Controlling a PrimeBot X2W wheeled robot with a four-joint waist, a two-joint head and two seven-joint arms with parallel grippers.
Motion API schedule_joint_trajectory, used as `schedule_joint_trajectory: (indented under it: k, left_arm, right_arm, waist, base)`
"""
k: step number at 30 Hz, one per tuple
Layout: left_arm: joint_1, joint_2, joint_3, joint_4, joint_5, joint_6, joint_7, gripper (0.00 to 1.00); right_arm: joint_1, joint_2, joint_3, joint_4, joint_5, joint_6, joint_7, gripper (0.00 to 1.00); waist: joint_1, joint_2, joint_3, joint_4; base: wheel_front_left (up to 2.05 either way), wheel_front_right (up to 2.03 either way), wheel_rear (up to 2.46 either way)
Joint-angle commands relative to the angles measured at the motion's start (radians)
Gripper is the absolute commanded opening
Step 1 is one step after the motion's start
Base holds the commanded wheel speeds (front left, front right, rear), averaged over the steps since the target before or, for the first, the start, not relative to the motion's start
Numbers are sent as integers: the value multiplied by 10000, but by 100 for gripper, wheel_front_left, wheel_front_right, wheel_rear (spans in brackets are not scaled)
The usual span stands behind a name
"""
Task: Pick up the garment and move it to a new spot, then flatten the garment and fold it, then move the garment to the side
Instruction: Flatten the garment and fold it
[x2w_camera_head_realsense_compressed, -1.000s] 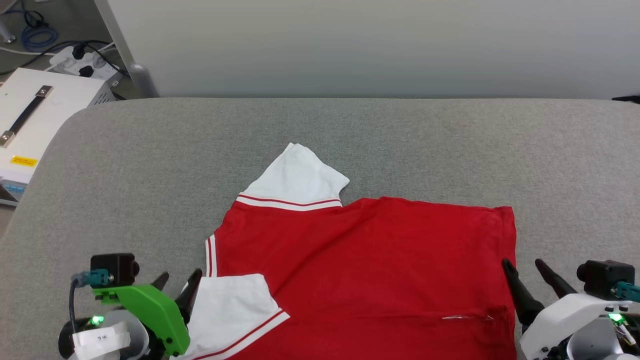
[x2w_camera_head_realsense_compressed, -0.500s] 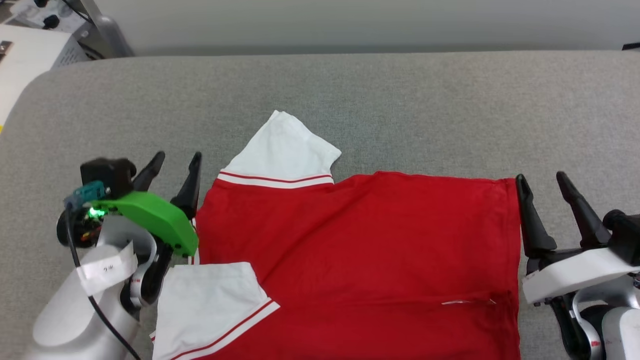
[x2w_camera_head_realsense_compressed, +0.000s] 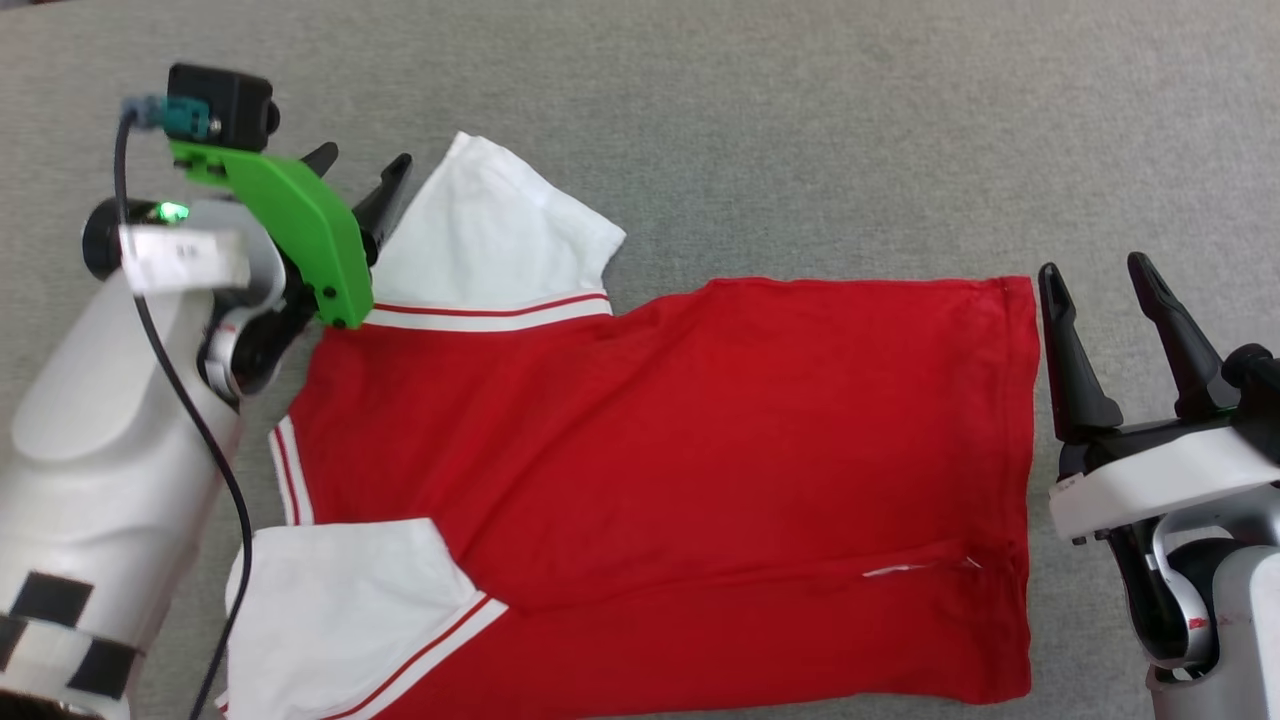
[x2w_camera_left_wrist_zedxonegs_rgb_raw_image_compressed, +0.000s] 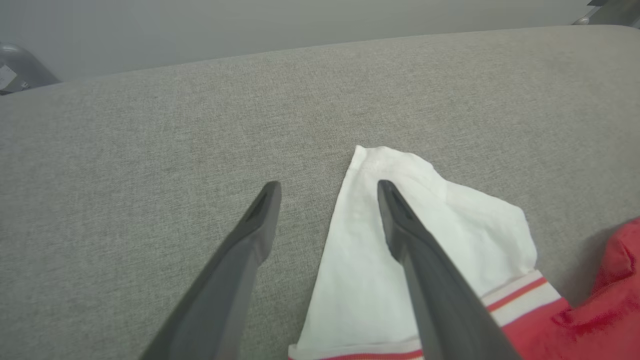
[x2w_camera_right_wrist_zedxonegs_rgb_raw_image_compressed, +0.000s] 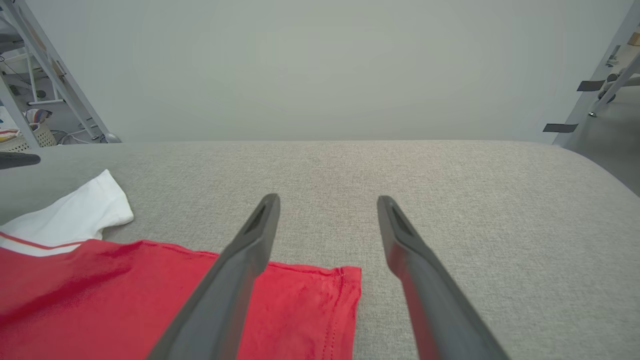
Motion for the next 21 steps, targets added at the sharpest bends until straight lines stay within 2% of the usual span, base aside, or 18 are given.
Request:
schedule_joint_trajectory:
  k: [1, 6, 18, 19, 20, 21]
  left_arm:
    - [-387, -4, -81, 261, -214, -91, 338, 100]
    - [-1239, 87, -541, 1265, -791, -257, 2066, 100]
    - [-1683, 245, -2058, 1491, -1968, -295, 4141, 100]
    - [-1618, 218, -2164, 1585, -2137, -295, 4418, 85]
    - [-1584, 196, -2211, 1648, -2255, -295, 4554, 48]
    - [-1579, 178, -2265, 1710, -2312, -295, 4575, 37]
  right_arm:
    - [-202, -22, 27, 58, 76, 4, -69, 100]
    - [-301, 51, 60, 294, 329, 4, -168, 100]
    - [-526, 141, 174, 953, 927, 4, -405, 100]
    - [-535, 127, 161, 1022, 959, 4, -397, 100]
    - [-540, 118, 150, 1072, 988, 4, -384, 100]
    - [-546, 103, 136, 1118, 1013, 4, -372, 100]
  waist:
    - [-1, -1, 483, -448]
    - [-1, -1, 768, -704]
    - [-1, -1, 1090, -1023]
    - [-1, -1, 1083, -1037]
    - [-1, -1, 1078, -1042]
    - [-1, -1, 1077, -1043]
  base:
    - [0, 0, 0]
    - [0, 0, 0]
    - [0, 0, 0]
    - [0, 0, 0]
    - [0, 0, 0]
    - [0, 0, 0]
